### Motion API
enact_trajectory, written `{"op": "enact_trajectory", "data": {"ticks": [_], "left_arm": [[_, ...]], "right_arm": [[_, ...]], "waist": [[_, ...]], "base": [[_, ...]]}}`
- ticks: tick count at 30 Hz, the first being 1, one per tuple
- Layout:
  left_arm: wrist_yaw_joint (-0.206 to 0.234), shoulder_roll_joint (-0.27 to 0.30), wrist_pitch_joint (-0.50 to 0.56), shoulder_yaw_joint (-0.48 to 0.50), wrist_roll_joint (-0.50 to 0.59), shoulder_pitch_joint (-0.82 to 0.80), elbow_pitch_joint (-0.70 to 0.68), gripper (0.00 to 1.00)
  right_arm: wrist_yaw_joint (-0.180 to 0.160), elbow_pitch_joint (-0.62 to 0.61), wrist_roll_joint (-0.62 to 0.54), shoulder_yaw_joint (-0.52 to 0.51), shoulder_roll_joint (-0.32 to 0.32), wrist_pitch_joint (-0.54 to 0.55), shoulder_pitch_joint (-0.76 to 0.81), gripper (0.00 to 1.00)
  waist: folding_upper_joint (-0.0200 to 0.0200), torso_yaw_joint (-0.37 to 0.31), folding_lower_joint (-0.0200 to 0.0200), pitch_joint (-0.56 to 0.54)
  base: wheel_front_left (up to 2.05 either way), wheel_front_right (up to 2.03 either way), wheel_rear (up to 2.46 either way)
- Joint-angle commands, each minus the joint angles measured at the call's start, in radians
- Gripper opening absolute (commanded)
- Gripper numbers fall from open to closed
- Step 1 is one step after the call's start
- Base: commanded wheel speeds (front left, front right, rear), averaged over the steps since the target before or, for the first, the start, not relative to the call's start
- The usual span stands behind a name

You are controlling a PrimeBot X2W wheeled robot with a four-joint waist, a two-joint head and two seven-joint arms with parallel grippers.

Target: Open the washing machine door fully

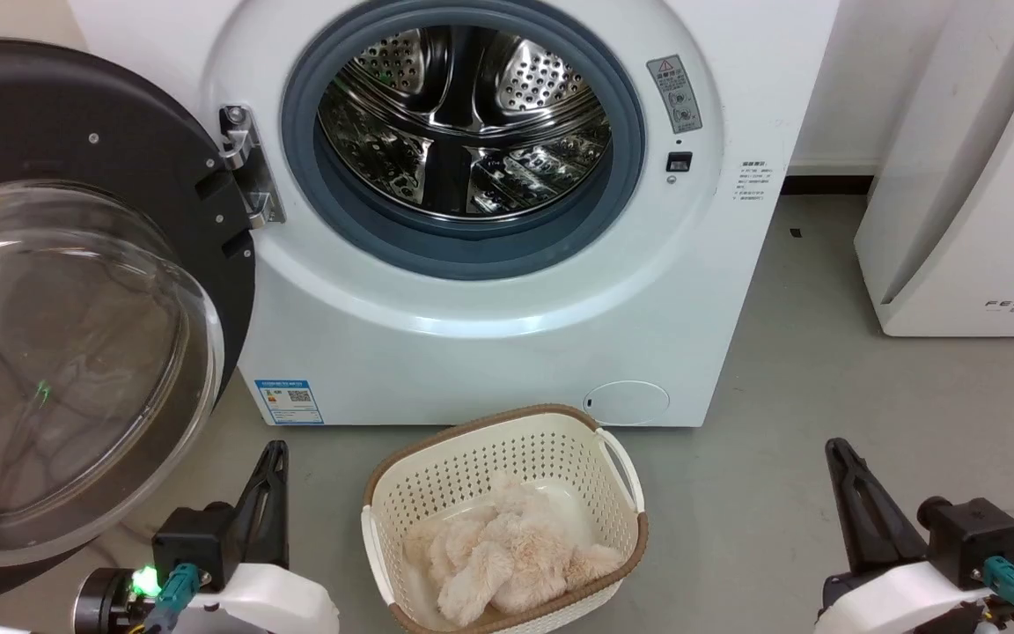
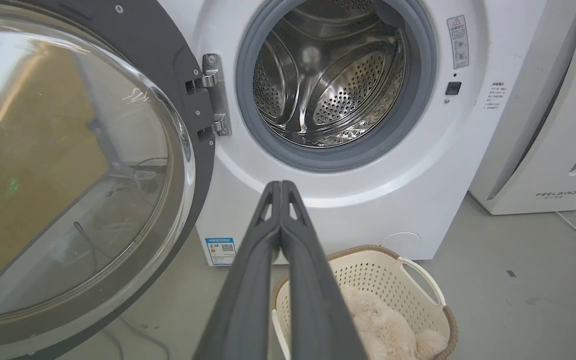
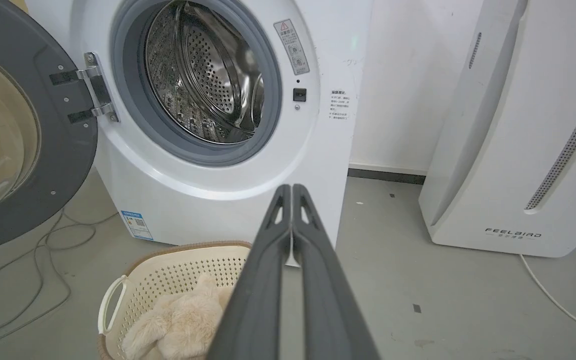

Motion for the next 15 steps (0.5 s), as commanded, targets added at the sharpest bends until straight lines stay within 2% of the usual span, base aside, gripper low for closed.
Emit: {"op": "enact_trajectory", "data": {"ticks": [1,15], "left_arm": [[0.007,0.001,0.006,0.000,0.011,-0.010,-0.005,0.00],[0.018,0.001,0.034,-0.008,0.021,-0.015,-0.013,0.00]], "right_arm": [[0.001,-0.006,-0.010,0.003,0.002,0.003,-0.012,0.00],[0.001,-0.009,-0.027,0.009,0.003,0.031,-0.020,0.00]], "waist": [[0.0000,0.000,0.0000,0.000],[0.0000,0.000,0.0000,0.006]], "base": [[0.00,0.00,0.00],[0.00,0.00,0.00]]}}
